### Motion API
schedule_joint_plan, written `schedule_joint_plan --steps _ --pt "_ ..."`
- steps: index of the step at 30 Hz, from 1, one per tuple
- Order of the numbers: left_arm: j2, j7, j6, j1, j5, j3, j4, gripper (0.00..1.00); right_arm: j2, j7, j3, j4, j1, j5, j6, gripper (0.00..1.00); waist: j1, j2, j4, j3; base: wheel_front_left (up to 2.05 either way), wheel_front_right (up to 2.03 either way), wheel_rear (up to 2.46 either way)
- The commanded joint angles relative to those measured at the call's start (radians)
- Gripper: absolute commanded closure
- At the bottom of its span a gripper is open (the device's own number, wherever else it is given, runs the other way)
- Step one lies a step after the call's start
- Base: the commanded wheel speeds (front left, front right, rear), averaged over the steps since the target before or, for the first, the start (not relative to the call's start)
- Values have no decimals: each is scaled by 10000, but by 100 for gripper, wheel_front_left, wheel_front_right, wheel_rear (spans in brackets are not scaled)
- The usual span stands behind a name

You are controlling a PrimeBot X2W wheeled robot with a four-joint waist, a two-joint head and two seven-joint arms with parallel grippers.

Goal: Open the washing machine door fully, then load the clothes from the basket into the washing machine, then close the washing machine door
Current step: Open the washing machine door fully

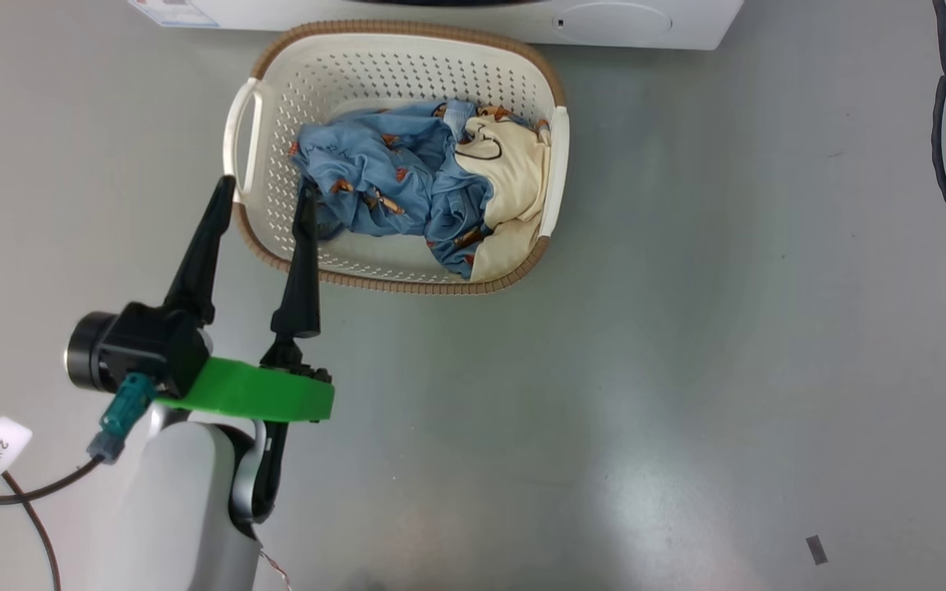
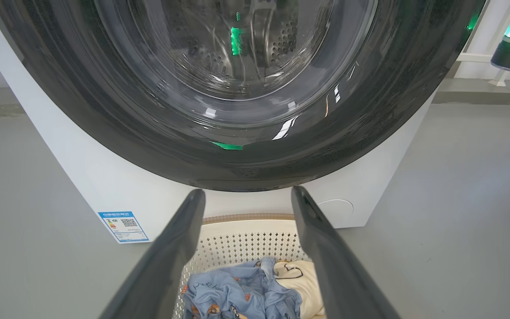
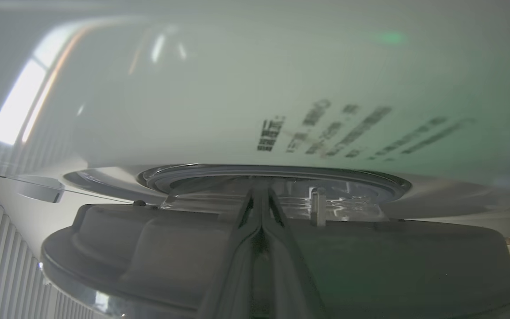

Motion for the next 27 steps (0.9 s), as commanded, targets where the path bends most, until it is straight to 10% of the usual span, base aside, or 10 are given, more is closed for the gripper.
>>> schedule_joint_plan --steps 1,27 --pt "233 -80 80 -92 -29 322 -235 0 411 225 102 -317 -52 -98 16 100 0 0 -28 -45 0 0 0" --pt "233 -80 -73 362 143 593 108 0 906 2009 572 -3076 3556 365 16 100 0 0 -519 -1231 0 0 0"
